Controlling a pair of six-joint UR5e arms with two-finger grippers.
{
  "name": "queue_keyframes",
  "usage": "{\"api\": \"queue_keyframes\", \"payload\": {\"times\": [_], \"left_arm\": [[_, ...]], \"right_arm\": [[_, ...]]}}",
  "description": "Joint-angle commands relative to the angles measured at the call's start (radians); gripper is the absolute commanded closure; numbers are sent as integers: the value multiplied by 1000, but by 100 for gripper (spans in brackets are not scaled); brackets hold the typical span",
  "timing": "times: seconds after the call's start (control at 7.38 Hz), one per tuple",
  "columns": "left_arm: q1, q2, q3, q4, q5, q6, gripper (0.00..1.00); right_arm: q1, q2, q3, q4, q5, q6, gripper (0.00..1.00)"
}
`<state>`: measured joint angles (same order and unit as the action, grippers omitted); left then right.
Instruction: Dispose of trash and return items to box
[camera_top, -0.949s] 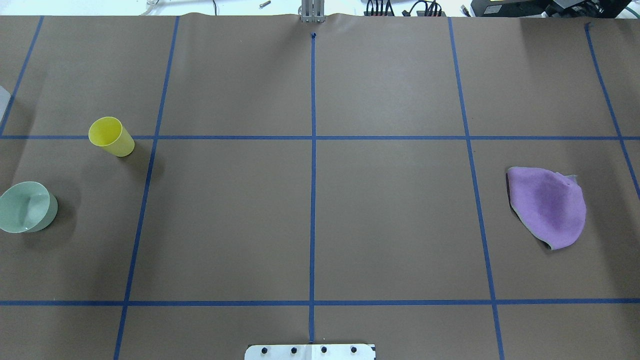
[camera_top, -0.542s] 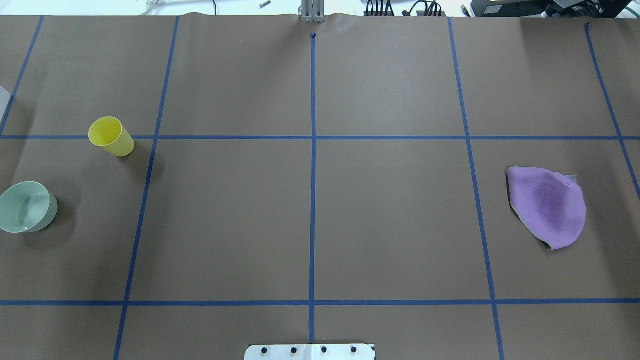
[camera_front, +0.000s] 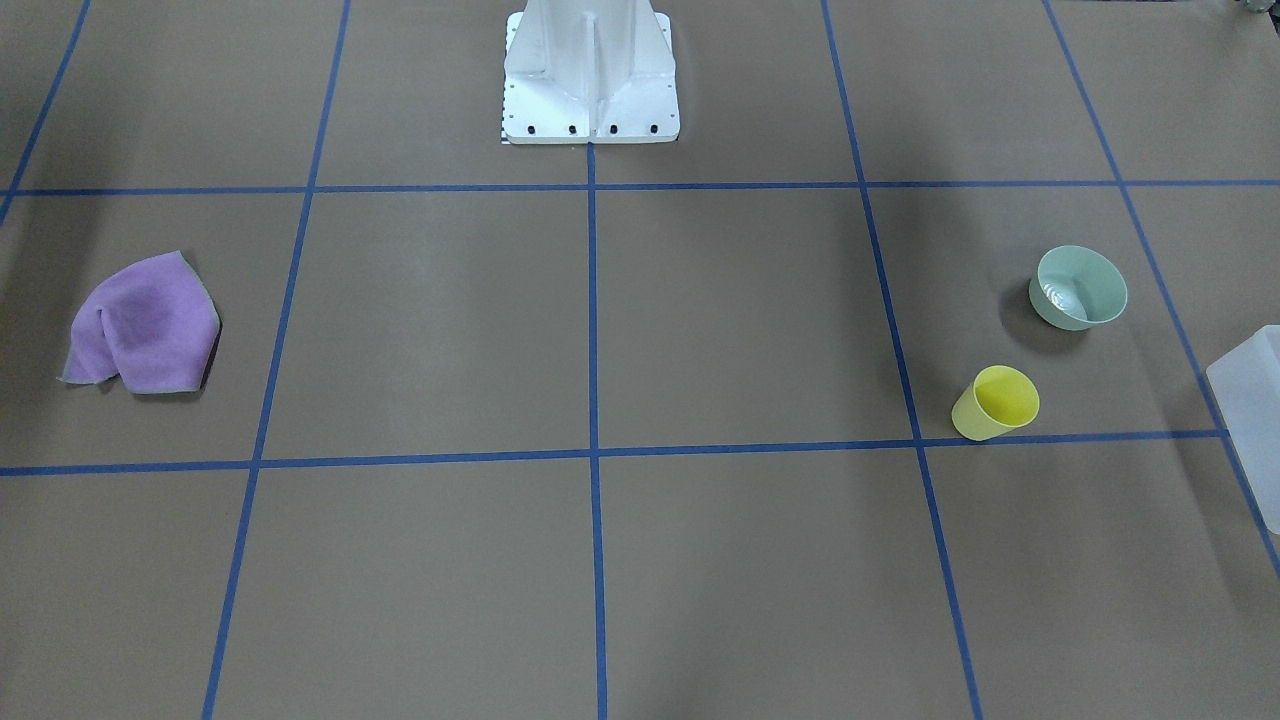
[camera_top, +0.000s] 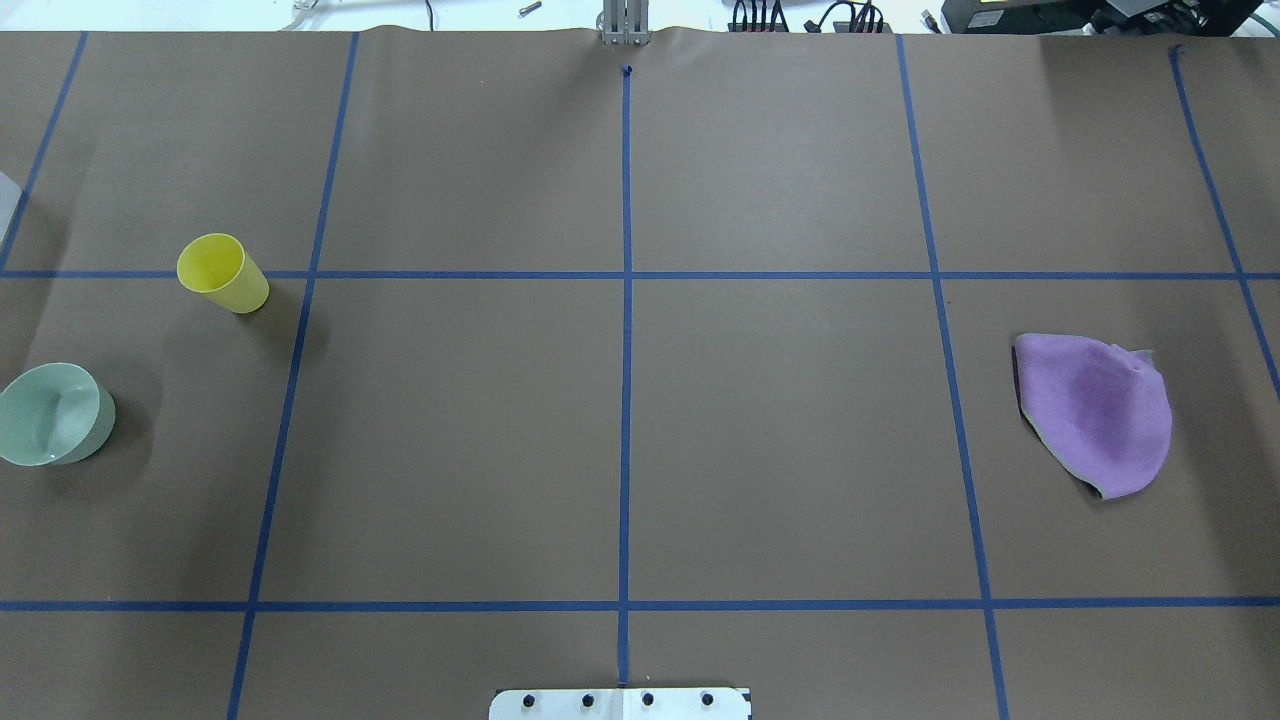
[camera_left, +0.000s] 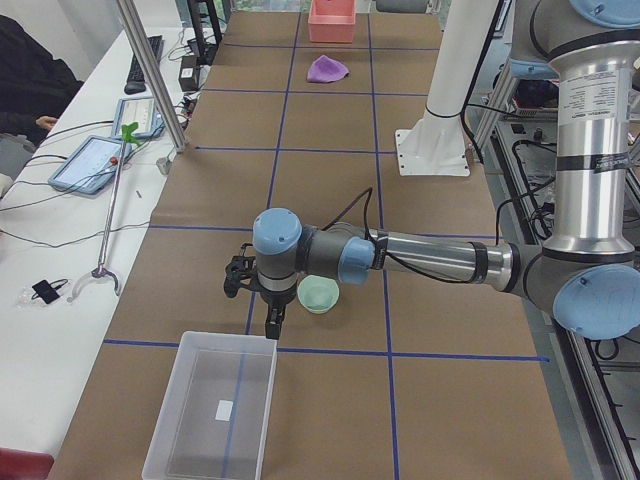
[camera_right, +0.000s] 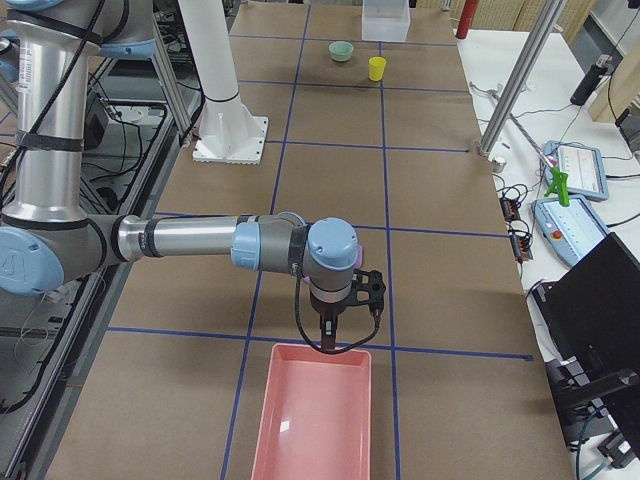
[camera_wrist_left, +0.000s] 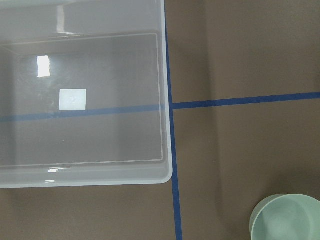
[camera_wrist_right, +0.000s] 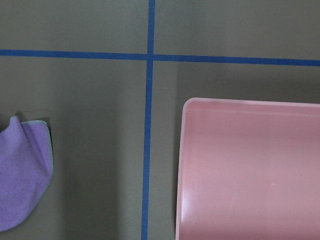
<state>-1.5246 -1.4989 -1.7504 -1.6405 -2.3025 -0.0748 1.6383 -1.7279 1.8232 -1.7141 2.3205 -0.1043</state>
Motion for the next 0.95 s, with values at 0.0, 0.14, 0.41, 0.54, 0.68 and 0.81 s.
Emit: {"api": "queue_keyframes", "payload": {"times": [0.0,0.14,0.41,0.54,0.68,0.81], "left_arm": [[1,-3,-3,-7,2,1,2],[1,-3,2,-28,0,3,1],[1,9,37,-47,2,4,1],[1,19,35,-71,3,1,1],[3,17,32,-73,5,-9,2],[6,-4,38,-74,3,-11,2]], "right_arm": [[0,4,2,1,7,0,0],[0,4,2,1,7,0,0],[-2,4,1,1,5,0,0],[-2,5,1,1,5,0,0],[-2,7,1,1,7,0,0],[-2,7,2,1,8,2,0]]}}
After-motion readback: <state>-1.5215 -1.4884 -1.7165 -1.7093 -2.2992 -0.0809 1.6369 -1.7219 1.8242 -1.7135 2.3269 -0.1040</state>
